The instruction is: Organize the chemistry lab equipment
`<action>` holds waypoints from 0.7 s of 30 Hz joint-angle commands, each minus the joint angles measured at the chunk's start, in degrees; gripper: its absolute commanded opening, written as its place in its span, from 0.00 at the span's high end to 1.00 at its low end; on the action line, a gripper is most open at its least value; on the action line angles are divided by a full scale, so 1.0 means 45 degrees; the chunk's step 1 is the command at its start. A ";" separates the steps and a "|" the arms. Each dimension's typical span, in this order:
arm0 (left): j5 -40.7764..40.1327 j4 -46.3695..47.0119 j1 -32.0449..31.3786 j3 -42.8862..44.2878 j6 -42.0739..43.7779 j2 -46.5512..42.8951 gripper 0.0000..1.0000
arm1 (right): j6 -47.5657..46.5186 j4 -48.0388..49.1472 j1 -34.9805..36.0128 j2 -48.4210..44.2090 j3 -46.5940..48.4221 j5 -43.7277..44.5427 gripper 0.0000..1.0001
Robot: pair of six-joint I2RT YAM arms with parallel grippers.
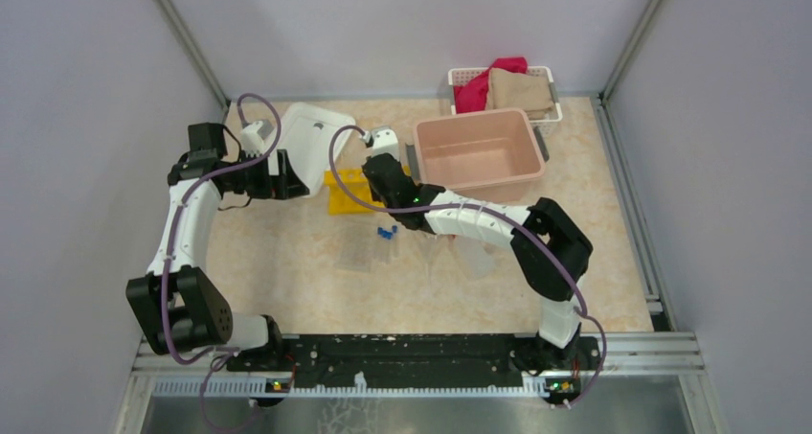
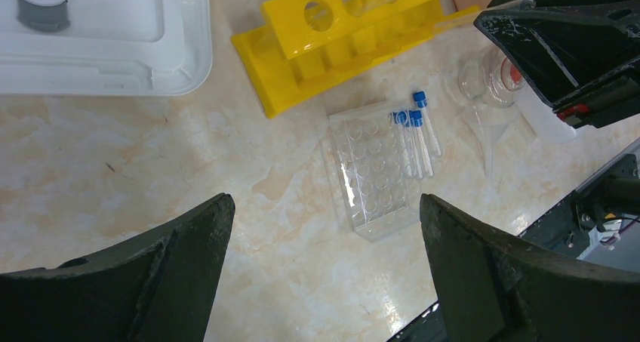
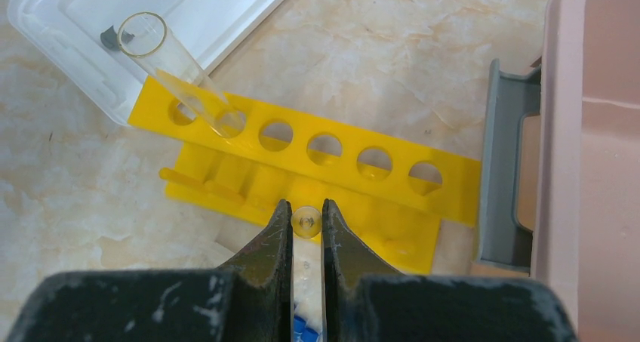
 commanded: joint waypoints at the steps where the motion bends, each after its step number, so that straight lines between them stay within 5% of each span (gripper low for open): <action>1: 0.0010 -0.0123 0.0076 0.0368 0.0031 -0.0234 0.01 | 0.0155 0.0535 0.0135 -0.0008 0.0087 -0.0008 1.00; 21: -0.0239 -0.0196 0.0087 0.0570 -0.0007 -0.0208 0.01 | 0.0156 0.0482 0.0155 0.0936 0.0228 -0.0066 1.00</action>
